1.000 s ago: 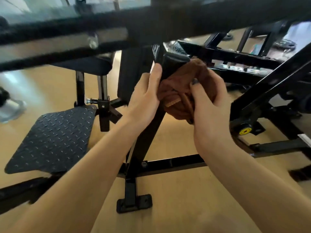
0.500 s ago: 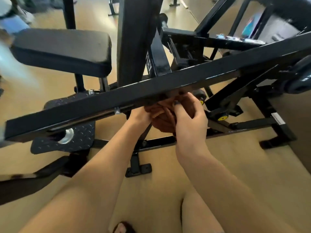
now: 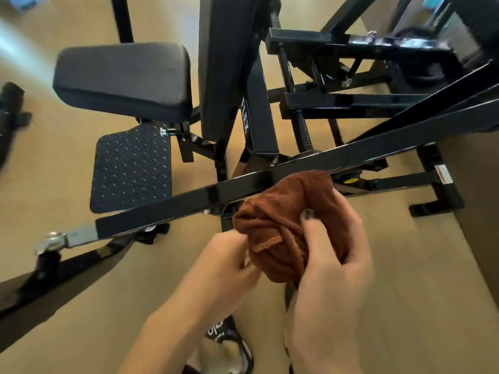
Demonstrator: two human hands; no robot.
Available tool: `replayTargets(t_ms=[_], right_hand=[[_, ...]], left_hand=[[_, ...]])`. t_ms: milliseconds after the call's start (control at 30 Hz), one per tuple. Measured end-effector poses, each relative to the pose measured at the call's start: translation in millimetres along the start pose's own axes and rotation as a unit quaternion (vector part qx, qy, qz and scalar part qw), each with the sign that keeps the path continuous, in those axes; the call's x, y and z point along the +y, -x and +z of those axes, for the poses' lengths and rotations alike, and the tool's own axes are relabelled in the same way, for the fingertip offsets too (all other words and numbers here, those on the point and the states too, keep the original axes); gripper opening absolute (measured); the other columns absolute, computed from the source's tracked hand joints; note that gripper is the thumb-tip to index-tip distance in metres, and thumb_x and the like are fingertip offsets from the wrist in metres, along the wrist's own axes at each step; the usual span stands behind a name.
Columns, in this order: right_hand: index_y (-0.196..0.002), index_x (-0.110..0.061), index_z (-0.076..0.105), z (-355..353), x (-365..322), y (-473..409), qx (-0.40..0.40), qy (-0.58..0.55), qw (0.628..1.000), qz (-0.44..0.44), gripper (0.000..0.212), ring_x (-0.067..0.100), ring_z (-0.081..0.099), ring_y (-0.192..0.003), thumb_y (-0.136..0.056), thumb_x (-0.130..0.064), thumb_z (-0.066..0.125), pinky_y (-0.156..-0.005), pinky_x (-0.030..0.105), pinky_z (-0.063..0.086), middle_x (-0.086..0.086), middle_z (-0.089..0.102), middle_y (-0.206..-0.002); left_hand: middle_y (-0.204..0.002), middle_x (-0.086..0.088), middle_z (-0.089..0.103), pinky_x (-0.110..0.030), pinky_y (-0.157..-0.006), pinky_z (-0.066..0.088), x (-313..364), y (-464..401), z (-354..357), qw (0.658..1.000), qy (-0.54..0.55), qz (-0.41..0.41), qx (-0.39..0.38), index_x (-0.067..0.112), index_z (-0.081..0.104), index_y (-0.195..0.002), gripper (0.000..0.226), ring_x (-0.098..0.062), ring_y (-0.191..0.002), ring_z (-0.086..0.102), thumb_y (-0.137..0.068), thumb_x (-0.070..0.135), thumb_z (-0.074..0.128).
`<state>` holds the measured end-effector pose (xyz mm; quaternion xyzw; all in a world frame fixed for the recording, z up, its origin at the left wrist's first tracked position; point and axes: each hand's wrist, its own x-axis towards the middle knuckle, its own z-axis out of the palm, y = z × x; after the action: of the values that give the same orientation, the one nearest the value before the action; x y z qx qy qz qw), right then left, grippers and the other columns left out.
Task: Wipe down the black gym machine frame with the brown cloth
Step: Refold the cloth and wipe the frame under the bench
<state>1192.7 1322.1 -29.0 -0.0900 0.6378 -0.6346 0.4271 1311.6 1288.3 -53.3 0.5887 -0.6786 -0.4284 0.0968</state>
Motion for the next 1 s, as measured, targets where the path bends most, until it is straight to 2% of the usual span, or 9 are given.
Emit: replayTargets(t_ms=[67, 100, 167, 233, 333, 467, 533, 800, 1000], right_hand=[[-0.124, -0.042, 0.069, 8.0, -25.0, -1.5, -0.003, 0.032, 0.998, -0.056, 0.038, 0.008, 0.069, -0.11, -0.094, -0.019, 0.071, -0.089, 0.037, 0.061, -0.017, 0.071, -0.118], [-0.129, -0.04, 0.066, 13.0, -36.2, -5.6, -0.014, 0.055, 0.995, -0.083, 0.039, 0.008, 0.067, -0.114, -0.096, -0.021, 0.07, -0.091, 0.036, 0.061, -0.017, 0.07, -0.121], [-0.136, -0.037, 0.06, 24.1, -56.3, -19.5, -0.043, 0.121, 0.983, -0.134, 0.04, 0.009, 0.062, -0.12, -0.098, -0.026, 0.067, -0.097, 0.035, 0.057, -0.016, 0.066, -0.125], [-0.138, -0.034, 0.058, 38.1, -70.0, -40.8, -0.066, 0.212, 0.959, -0.175, 0.039, 0.003, 0.06, -0.116, -0.1, -0.029, 0.065, -0.095, 0.024, 0.055, -0.014, 0.063, -0.122], [-0.142, -0.034, 0.054, 64.7, -80.6, -74.1, -0.111, 0.365, 0.902, -0.201, 0.043, 0.0, 0.057, -0.108, -0.1, -0.035, 0.062, -0.091, 0.01, 0.051, -0.01, 0.059, -0.122], [-0.146, -0.033, 0.048, 96.2, -70.8, -118.3, -0.173, 0.515, 0.814, -0.205, 0.044, 0.017, 0.058, -0.116, -0.103, -0.037, 0.058, -0.102, 0.038, 0.055, 0.001, 0.057, -0.129], [-0.148, -0.031, 0.047, 106.1, -57.8, -138.9, -0.209, 0.562, 0.785, -0.154, 0.044, 0.023, 0.058, -0.117, -0.105, -0.034, 0.055, -0.104, 0.043, 0.053, 0.005, 0.055, -0.132], [-0.155, -0.031, 0.029, 133.1, -19.9, -175.3, -0.254, 0.605, 0.754, -0.021, 0.055, 0.032, 0.052, -0.126, -0.105, -0.037, 0.052, -0.1, 0.045, 0.053, 0.011, 0.038, -0.145], [-0.158, -0.031, 0.018, 144.9, -4.8, -184.9, -0.243, 0.648, 0.721, -0.035, 0.061, 0.033, 0.049, -0.131, -0.105, -0.053, 0.041, -0.102, 0.046, 0.052, 0.012, 0.033, -0.151]], left_hand=[[-0.064, 0.023, 0.055, -0.012, -0.055, 0.035, 19.7, 2.0, -19.5, 0.992, -0.038, 0.067, 0.098, 0.042, 0.047, -0.064, 0.031, 0.001, -0.059, 0.05, -0.09, 0.026, 0.055], [-0.067, 0.023, 0.054, -0.011, -0.057, 0.036, 31.2, 0.0, -31.2, 0.983, -0.043, 0.102, 0.143, 0.042, 0.049, -0.07, 0.027, 0.001, -0.062, 0.052, -0.093, 0.028, 0.055], [-0.079, 0.017, 0.06, -0.023, -0.064, 0.05, 42.8, -16.7, -48.1, 0.965, -0.051, 0.126, 0.225, 0.029, 0.061, -0.089, 0.013, -0.003, -0.072, 0.059, -0.1, 0.024, 0.059], [-0.09, 0.009, 0.061, -0.036, -0.072, 0.056, 49.2, -46.7, -57.0, 0.955, -0.075, 0.072, 0.277, 0.02, 0.062, -0.103, 0.009, -0.01, -0.079, 0.061, -0.102, 0.026, 0.056], [-0.094, 0.006, 0.061, -0.046, -0.08, 0.055, 44.3, -85.3, -51.1, 0.966, -0.101, -0.029, 0.236, 0.023, 0.057, -0.103, 0.017, -0.018, -0.084, 0.06, -0.103, 0.038, 0.049], [-0.089, 0.009, 0.065, -0.041, -0.076, 0.057, 37.4, -96.9, -32.1, 0.96, -0.118, -0.151, 0.206, 0.028, 0.056, -0.097, 0.038, -0.016, -0.075, 0.061, -0.106, 0.057, 0.032], [-0.086, 0.01, 0.064, -0.04, -0.074, 0.058, 38.3, -98.2, -29.8, 0.953, -0.137, -0.175, 0.207, 0.031, 0.056, -0.094, 0.042, -0.016, -0.074, 0.061, -0.105, 0.059, 0.027], [-0.075, 0.015, 0.059, -0.027, -0.059, 0.057, 44.5, -101.1, -28.2, 0.941, -0.154, -0.192, 0.231, 0.033, 0.056, -0.086, 0.035, -0.006, -0.063, 0.055, -0.104, 0.055, 0.035], [-0.074, 0.015, 0.057, -0.022, -0.055, 0.051, 44.7, -103.2, -29.8, 0.946, -0.178, -0.203, 0.178, 0.035, 0.055, -0.085, 0.03, -0.002, -0.061, 0.051, -0.103, 0.051, 0.038]])
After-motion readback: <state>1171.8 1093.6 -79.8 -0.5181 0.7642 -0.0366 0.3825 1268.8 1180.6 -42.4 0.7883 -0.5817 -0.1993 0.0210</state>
